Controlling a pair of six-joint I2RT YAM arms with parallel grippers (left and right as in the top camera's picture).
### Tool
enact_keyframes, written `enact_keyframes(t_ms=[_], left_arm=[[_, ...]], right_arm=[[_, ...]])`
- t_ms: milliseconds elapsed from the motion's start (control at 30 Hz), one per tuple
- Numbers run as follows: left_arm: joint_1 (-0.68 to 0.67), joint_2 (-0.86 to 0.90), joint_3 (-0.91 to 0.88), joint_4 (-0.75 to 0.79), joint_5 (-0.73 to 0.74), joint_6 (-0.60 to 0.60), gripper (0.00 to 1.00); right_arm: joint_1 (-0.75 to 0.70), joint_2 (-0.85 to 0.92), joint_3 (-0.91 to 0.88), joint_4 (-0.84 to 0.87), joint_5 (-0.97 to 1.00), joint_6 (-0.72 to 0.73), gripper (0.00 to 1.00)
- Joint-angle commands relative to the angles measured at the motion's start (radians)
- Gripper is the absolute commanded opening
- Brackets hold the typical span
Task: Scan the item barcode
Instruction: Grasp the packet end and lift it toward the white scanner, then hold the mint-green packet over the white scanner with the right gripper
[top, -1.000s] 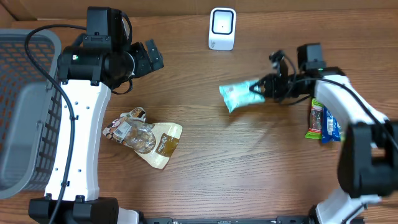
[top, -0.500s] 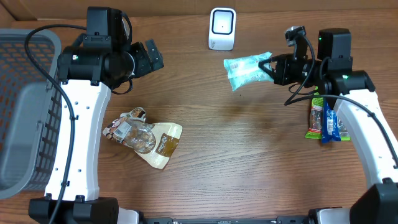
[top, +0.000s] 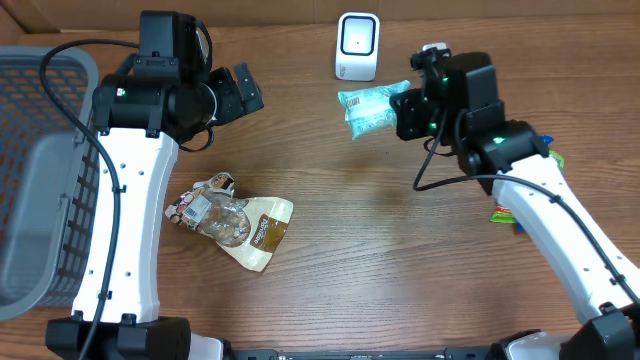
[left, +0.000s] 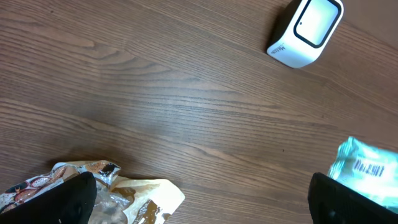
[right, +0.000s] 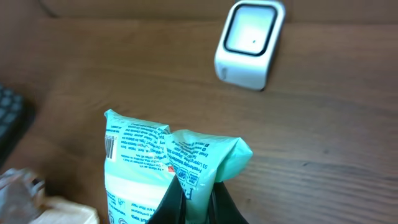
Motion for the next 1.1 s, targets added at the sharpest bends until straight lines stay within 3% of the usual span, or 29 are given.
enact_keyframes(t_ms=[0,300,533,867,1067], left_arm=[[-0.002,0.011,0.003,0.004,-0.006,-0.003,1.0],[-0.002,0.011,0.003,0.004,-0.006,-0.003,1.0],[-0.002,0.011,0.003,0.004,-0.006,-0.003,1.0],[-0.002,0.011,0.003,0.004,-0.006,-0.003,1.0],[-0.002,0.011,0.003,0.004,-0.006,-0.003,1.0]], right_arm=[[0.017,-0.025,0.023,0.035,0.151,0.01,0.04],[0.031,0.067,0.021,0.255,0.348,-0.078,0.04],[0.041,0.222,0.021,0.578,0.422,-0.492,0.04],[0.049,0.367,0.021,0.978,0.505,-0.808,0.04],[0.049,0.509,0.021,1.25,0.505,-1.106,0.04]])
